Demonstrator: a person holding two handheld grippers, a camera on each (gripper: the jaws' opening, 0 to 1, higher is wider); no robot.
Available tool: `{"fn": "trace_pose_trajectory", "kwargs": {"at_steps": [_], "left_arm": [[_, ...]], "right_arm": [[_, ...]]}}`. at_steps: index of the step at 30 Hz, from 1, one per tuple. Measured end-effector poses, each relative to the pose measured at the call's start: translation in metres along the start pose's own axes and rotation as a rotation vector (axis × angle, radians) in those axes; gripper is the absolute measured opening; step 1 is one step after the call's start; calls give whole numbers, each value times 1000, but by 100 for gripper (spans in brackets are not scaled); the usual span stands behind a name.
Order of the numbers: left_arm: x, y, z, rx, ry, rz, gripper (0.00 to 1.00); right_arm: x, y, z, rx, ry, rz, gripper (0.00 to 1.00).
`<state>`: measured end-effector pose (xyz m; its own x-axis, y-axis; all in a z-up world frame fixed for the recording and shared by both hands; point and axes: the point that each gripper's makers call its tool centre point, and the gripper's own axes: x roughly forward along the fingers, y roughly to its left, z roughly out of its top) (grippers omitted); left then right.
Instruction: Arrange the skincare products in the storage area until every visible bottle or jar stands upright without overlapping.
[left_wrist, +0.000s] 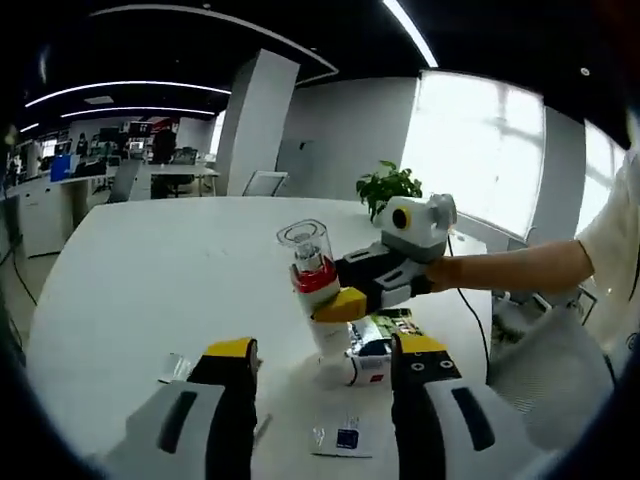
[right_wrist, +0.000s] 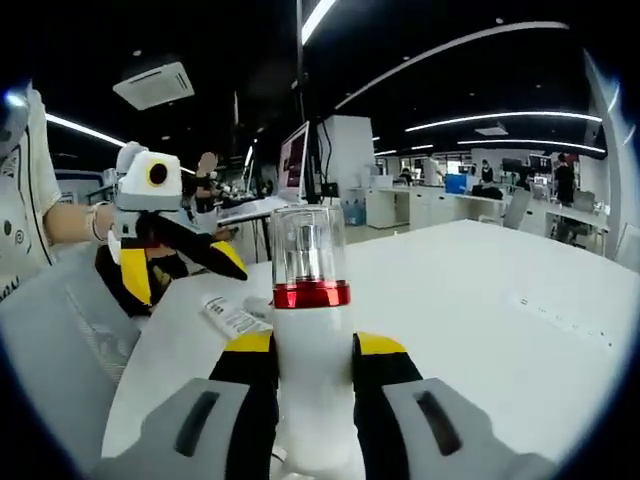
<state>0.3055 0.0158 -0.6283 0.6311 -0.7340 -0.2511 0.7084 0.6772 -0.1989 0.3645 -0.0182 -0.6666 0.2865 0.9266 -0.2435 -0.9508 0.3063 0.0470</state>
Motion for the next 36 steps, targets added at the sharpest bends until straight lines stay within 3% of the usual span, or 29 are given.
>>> {"fn": "trace_pose_trajectory", "kwargs": {"at_steps": [3,4,6,11,14,15,19,22,30,32,36], "left_arm": [[8,1,20,84,-85,-22,43],[12,3,20,53,-75,-24,46],[20,4,27,69,-101,-55,45],[40,10,28,80,-87,-102,42],[49,8,28,100,-82,-128,28],[52,2,26,89,-72,-165,29],[61,2,26,108,-76,-192,37],[61,-2,34,70,-112,-252,39],[51,-42,46,143,-134,-423,29],[47,-56,48,160,-130,-449,27],[47,-59,47,194,-123,-461,26]], "right_arm": [[-1,-1,0,24,-16,9,27],[-2,-1,-1,28,-18,11,27],[-2,1,-2,31,-22,20,27],[-2,2,-4,43,-29,32,27],[-5,9,2,41,-50,43,27],[-5,12,4,39,-56,51,27],[-9,24,15,20,-79,93,27],[-14,31,22,19,-104,130,27],[-27,51,34,38,-156,238,27],[-30,58,38,33,-161,256,27],[-37,64,40,24,-161,255,27]]}}
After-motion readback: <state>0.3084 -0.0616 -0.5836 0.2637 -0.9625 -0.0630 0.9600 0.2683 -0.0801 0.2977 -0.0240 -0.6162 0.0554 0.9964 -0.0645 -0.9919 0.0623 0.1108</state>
